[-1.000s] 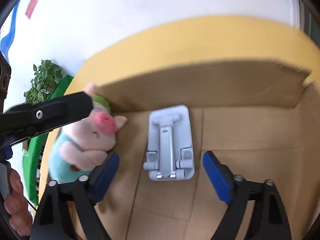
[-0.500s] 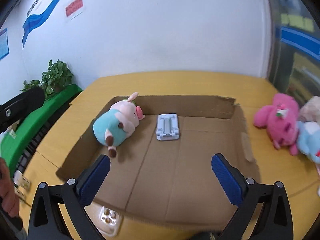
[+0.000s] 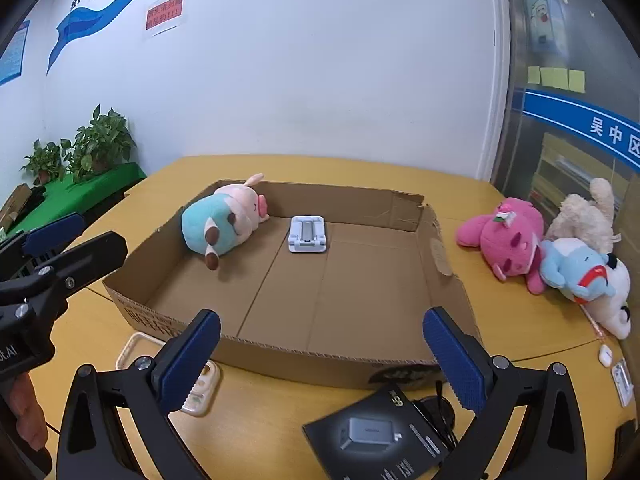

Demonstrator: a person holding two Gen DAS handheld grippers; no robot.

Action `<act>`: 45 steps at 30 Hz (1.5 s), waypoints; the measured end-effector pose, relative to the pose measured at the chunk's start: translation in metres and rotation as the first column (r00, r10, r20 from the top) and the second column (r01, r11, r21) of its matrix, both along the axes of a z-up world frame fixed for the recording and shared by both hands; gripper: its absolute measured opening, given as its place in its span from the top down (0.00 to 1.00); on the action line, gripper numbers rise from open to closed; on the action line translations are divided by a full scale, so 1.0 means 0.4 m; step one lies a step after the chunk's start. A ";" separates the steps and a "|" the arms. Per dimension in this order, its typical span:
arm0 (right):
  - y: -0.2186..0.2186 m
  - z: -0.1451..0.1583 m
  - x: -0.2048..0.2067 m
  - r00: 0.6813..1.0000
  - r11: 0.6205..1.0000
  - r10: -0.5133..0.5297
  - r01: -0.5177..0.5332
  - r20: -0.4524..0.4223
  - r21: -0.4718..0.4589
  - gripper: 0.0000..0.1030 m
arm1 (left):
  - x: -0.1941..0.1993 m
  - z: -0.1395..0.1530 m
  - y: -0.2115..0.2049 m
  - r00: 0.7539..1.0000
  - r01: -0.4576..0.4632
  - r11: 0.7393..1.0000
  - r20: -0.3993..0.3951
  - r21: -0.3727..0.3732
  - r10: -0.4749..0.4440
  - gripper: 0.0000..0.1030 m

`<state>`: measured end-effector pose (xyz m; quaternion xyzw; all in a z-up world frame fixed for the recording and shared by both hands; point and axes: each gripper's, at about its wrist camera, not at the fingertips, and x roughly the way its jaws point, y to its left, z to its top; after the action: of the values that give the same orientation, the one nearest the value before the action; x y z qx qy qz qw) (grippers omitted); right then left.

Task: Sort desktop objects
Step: 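Withdraw both grippers from the box toward the black charger box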

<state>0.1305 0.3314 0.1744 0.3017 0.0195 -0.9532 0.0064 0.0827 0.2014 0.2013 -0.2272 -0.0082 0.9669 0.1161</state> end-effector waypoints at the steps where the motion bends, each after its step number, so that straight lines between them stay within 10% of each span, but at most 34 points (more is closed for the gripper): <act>1: 0.004 -0.001 0.003 1.000 1.000 0.001 -0.001 0.002 -0.004 0.00 | 0.004 -0.002 -0.001 1.000 0.006 1.000 -0.001 0.009 -0.006 0.22; 45: 0.038 -0.016 0.084 0.999 0.998 0.049 -0.048 0.020 -0.035 0.00 | 0.014 -0.052 0.014 0.991 0.059 0.998 0.120 0.035 -0.063 0.22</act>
<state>0.1640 0.3464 0.1679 0.3111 0.0104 -0.9497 0.0348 0.0885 0.2071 0.1805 -0.2837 -0.0237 0.9471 0.1484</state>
